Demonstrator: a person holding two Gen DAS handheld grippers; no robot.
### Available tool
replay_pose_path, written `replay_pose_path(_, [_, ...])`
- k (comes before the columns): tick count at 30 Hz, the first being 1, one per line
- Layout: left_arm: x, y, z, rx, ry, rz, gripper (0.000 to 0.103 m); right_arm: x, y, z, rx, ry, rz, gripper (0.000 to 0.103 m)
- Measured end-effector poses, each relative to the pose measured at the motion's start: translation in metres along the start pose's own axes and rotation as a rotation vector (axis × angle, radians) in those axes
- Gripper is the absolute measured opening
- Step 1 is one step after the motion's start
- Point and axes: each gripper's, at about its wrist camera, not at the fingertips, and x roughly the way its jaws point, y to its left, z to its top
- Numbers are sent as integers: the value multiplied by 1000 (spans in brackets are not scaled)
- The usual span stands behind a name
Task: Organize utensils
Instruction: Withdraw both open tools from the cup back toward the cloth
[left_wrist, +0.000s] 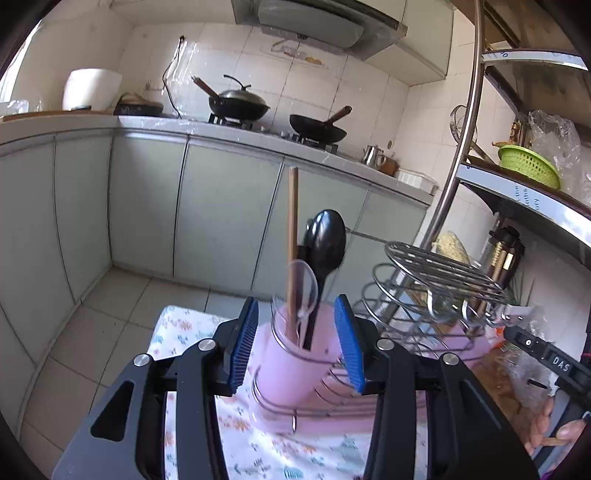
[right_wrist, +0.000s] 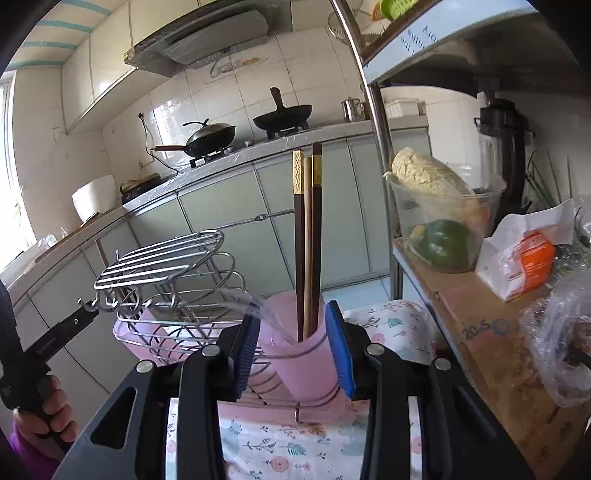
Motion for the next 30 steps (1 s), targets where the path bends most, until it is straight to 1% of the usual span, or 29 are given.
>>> replay_pose_path(3, [-9,-3,-4,-5,17,-6,43,-9,4,-7,-14,11,-2,37])
replay_pose_path(7, [-20,-8,-12,6,25,6,43,-16,10,-20,-33,30,-17,37])
replay_pose_path(10, [-27,-10,-19,3,43,-6,43,-22,13,-31,-42,36,-30,37])
replay_pose_path(13, [-31,-13,-26,-2,75,-25,43,-24,15,-39,-36,64,-13,37])
replay_pose_path(18, [-32,-21,-43,3,129,-31,43,-24,19,-55,-39,115,5,37])
replay_pose_path(23, [-30,-28,-57,11,173,-19,43,-28,19,-63,-4,131,34,36])
replay_pose_path(30, [-27,-30,-67,16,217,-6,43,-27,25,-67,-6,149,27,36])
